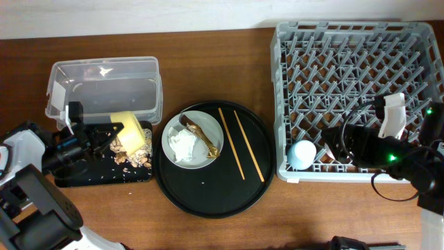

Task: Sort waste into correct bins and load items into the dishwasher rack
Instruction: 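Lift the yellow bowl with the left gripper and dump scraps onto black tray, then set the yellow bowl back on the serving tray with the left gripper, then pick the gold wrapper and tissue off the plate into the clear bin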

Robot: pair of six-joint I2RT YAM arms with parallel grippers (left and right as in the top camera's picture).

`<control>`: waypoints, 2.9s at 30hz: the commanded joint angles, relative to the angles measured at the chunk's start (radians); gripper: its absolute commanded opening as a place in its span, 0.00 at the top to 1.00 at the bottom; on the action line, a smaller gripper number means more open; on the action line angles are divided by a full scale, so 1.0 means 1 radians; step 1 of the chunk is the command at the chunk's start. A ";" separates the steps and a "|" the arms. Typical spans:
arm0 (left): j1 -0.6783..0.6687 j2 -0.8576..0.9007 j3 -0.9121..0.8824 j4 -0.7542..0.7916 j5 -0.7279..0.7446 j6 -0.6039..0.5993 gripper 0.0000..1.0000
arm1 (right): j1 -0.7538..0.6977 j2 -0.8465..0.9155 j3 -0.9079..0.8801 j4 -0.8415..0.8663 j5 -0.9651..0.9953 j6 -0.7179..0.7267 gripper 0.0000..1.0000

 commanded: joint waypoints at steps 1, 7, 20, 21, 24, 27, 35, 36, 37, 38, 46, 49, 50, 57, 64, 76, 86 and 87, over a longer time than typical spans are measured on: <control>-0.014 -0.032 0.005 -0.088 -0.090 -0.038 1.00 | 0.005 -0.002 -0.002 -0.013 -0.010 -0.008 0.11; -0.429 -0.258 0.004 0.045 -0.651 -0.523 1.00 | 0.005 -0.002 -0.002 -0.010 -0.010 -0.008 0.10; -1.585 -0.062 0.003 0.368 -1.508 -1.281 0.49 | 0.005 -0.001 -0.002 -0.006 -0.006 -0.008 0.10; -1.582 -0.067 0.012 0.349 -1.509 -1.280 0.35 | 0.005 -0.001 -0.002 -0.006 -0.006 -0.008 0.10; -1.546 -0.069 0.152 0.215 -1.579 -1.265 0.27 | 0.005 -0.001 -0.002 -0.006 -0.006 -0.008 0.10; -1.421 -0.069 0.262 0.192 -1.714 -1.167 0.15 | 0.005 -0.001 -0.002 -0.006 -0.006 -0.008 0.10; -1.084 0.192 0.262 0.480 -1.371 -1.127 0.54 | 0.005 -0.001 -0.002 -0.006 -0.006 -0.008 0.09; -1.084 0.209 0.262 0.480 -1.360 -1.126 0.62 | 0.005 -0.001 -0.002 -0.006 -0.006 -0.008 0.09; -1.086 0.211 0.262 0.479 -1.357 -1.138 0.77 | 0.005 -0.001 -0.002 -0.006 -0.006 -0.008 0.09; -1.086 0.208 0.268 0.477 -1.354 -1.142 0.92 | 0.005 -0.001 -0.002 -0.007 -0.006 -0.008 0.09; -1.002 0.008 0.581 0.238 -1.535 -1.072 0.99 | 0.005 -0.001 -0.002 -0.007 -0.006 -0.008 0.09; -0.788 0.018 0.612 0.350 -1.654 -0.937 0.99 | 0.005 -0.001 -0.002 -0.007 -0.006 -0.008 0.09; -0.707 0.068 0.612 0.392 -1.593 -0.895 0.98 | 0.005 -0.001 -0.002 -0.007 -0.006 -0.008 0.09; -0.639 0.105 0.729 0.190 -1.486 -0.893 0.07 | 0.005 -0.002 -0.002 -0.011 -0.006 -0.008 0.09; -0.973 0.077 0.549 0.018 -1.505 -1.012 0.27 | 0.005 -0.002 -0.002 -0.022 -0.005 -0.008 0.09; -0.998 0.035 0.227 0.314 -1.530 -1.052 1.00 | 0.005 -0.001 -0.002 -0.021 -0.005 -0.012 0.09; -0.670 -0.006 0.603 0.322 -1.704 -0.969 1.00 | 0.005 -0.001 -0.002 -0.023 -0.006 -0.012 0.09; -0.633 0.053 0.603 0.348 -1.666 -0.967 1.00 | 0.005 -0.001 -0.002 -0.023 -0.006 -0.011 0.09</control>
